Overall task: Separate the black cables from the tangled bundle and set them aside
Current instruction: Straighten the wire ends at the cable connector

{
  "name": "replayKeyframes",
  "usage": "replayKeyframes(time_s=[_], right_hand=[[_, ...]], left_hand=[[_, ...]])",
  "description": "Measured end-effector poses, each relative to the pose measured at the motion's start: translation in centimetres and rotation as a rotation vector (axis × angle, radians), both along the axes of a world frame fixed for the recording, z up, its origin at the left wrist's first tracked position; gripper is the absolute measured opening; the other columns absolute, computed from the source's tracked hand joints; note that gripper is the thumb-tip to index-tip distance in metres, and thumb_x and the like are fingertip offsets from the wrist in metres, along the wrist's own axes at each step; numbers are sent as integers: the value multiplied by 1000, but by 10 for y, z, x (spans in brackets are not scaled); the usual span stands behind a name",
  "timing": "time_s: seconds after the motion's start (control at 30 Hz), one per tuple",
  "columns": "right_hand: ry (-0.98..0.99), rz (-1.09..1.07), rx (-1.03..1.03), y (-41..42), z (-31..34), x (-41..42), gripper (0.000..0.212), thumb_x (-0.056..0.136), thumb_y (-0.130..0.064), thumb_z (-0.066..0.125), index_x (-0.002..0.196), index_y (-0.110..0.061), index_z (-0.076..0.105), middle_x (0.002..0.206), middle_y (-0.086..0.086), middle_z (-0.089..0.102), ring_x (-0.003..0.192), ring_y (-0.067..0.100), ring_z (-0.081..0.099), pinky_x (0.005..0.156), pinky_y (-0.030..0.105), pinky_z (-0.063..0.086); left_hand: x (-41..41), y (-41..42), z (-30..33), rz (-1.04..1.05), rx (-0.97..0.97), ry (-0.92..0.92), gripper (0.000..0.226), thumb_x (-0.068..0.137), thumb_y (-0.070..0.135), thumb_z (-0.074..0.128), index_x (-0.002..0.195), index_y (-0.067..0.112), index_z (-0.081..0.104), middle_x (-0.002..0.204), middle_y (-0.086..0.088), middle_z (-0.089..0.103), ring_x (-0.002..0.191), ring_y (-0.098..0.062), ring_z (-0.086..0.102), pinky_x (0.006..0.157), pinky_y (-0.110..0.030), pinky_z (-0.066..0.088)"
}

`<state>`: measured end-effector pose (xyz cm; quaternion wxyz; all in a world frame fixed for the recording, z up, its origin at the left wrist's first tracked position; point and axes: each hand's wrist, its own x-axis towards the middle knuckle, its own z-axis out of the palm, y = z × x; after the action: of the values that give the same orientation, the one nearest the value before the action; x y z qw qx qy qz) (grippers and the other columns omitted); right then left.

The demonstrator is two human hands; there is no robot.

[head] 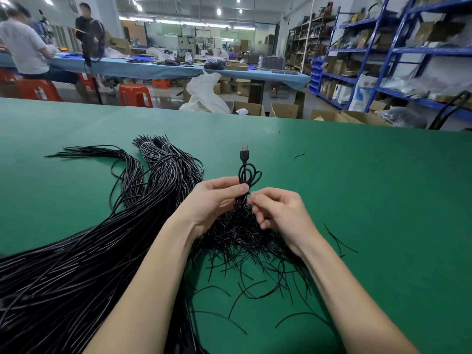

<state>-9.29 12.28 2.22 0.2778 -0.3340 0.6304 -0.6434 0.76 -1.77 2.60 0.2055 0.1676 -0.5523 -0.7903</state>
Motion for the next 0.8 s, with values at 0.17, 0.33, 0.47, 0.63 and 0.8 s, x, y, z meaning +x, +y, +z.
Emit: replayKeyframes(time_s=[0.17,0.33,0.47,0.63,0.8], right_hand=[[653,-266,146,0,-1,-10,11,92,-34,69,83,-30,75,65,-14,70,48,15,62,58,22,54],[572,-386,-14,-9,-6,-3,13,91,-26,74,81,-34,75,70,-20,73,65,5,70,69,25,59],[128,-379,-130,-11,-8,-2,7,88,-25,80,94,-29,79,80,-9,79,71,9,74,66,31,61],[-4,-360,-167,-11,-8,-3,5,87,-19,81,91,-24,80,80,-3,79,70,10,73,63,24,60],[-332,-183,-245,-7,-10,-9,12,96,-17,69,108,-15,73,91,-3,79,79,9,73,71,26,61]], left_hand=[[-4,3,-3,89,-78,-45,28,74,12,83,100,12,73,87,0,77,76,-7,69,72,-19,53],[-5,8,-3,155,-136,27,15,81,6,81,91,10,70,73,-1,74,57,-6,59,59,-14,50],[-8,13,-4,197,-224,22,8,79,11,83,86,15,79,84,-4,77,71,-6,65,63,-14,51],[-9,10,-8,160,-296,30,9,82,13,81,91,15,81,83,-5,76,70,-12,60,66,-18,51],[-9,10,-10,26,-439,26,24,89,15,75,111,25,77,98,6,79,93,-5,71,86,-17,53]])
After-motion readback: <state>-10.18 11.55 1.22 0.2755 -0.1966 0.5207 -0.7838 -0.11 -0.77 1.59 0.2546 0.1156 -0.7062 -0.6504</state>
